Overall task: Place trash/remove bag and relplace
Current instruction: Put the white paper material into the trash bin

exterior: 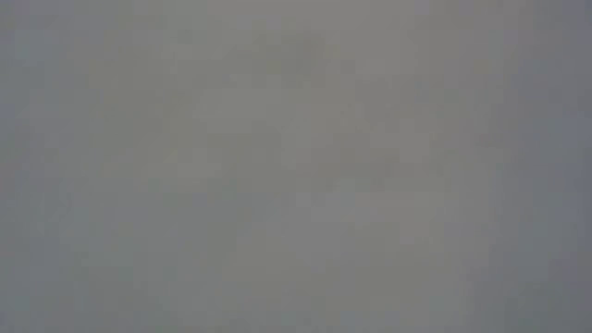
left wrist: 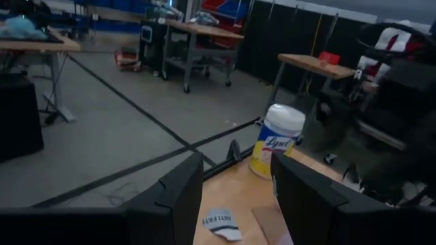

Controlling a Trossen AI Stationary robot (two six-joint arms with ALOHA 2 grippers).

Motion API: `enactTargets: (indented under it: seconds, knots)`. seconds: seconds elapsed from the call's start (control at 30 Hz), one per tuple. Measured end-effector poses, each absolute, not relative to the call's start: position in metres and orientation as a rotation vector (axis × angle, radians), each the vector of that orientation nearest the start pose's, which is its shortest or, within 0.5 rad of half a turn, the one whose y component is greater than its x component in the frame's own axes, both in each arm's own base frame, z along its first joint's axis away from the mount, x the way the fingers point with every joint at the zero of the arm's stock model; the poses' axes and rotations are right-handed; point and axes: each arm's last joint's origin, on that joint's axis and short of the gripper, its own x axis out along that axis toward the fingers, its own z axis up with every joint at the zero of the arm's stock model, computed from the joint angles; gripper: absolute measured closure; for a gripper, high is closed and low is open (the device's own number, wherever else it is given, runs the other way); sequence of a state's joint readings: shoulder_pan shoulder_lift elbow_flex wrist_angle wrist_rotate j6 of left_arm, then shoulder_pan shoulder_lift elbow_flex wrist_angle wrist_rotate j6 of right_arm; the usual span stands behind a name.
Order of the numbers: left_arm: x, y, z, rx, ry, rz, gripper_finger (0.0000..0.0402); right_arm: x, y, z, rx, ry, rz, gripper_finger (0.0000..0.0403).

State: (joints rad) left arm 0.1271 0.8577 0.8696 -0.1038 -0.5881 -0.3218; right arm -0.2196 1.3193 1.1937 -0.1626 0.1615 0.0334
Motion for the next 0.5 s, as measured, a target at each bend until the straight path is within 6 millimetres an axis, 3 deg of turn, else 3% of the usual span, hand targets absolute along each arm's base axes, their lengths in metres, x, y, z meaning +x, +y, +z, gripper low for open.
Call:
enactTargets:
  seconds: [0.1,0.2,0.5]
  knots:
    - [0.179,0.04,0.355,-0.304,-0.008,0.733,0.0218,0.28,-0.095,0.347,0.036,0.41,-0.598,0.0152]
    - [0.179,0.04,0.354,-0.302,-0.002,0.74,0.0218,0.274,-0.125,0.324,0.114,0.569,-0.694,0.0167]
    - [0.179,0.042,0.353,-0.299,-0.013,0.827,0.0218,0.285,-0.204,0.244,0.339,0.771,-0.633,0.0162]
